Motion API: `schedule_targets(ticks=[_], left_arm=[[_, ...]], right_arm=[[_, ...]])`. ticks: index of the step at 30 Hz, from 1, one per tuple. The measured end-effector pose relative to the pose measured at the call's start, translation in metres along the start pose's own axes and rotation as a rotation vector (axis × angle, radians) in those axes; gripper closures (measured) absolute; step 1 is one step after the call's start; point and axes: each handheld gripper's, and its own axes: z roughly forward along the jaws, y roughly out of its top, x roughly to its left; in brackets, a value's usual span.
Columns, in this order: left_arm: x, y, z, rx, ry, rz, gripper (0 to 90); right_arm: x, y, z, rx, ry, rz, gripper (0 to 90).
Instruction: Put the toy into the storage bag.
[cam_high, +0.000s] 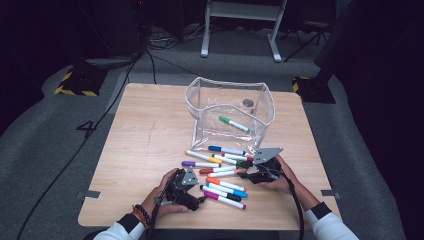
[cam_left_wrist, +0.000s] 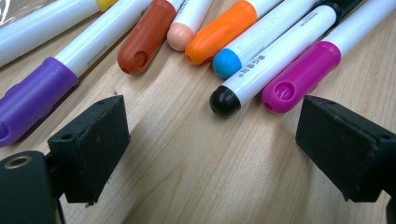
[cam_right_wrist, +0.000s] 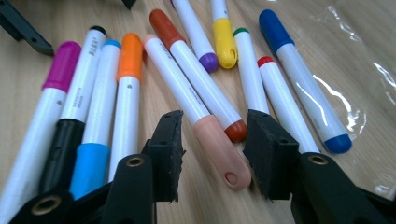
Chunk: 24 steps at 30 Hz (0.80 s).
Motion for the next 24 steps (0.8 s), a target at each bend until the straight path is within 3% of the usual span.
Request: schedule_targets(ticks=[8,19,24], left_arm=[[0.0,0.0,0.0,-0.001,0.0,0.0,10.0],[0.0,0.0,0.0,-0.001,0.0,0.001,10.0],[0.0,0.0,0.0,-0.001,0.0,0.0,10.0]], right_arm=[[0.001,0.0,0.02,0.042,0.02,-0.018,59.9],[0.003,-0.004,0.021,0.054,0.066,-0.01,69.2],[0.003,-0.006,0.018,0.053,0.098,-0.034,72.7]])
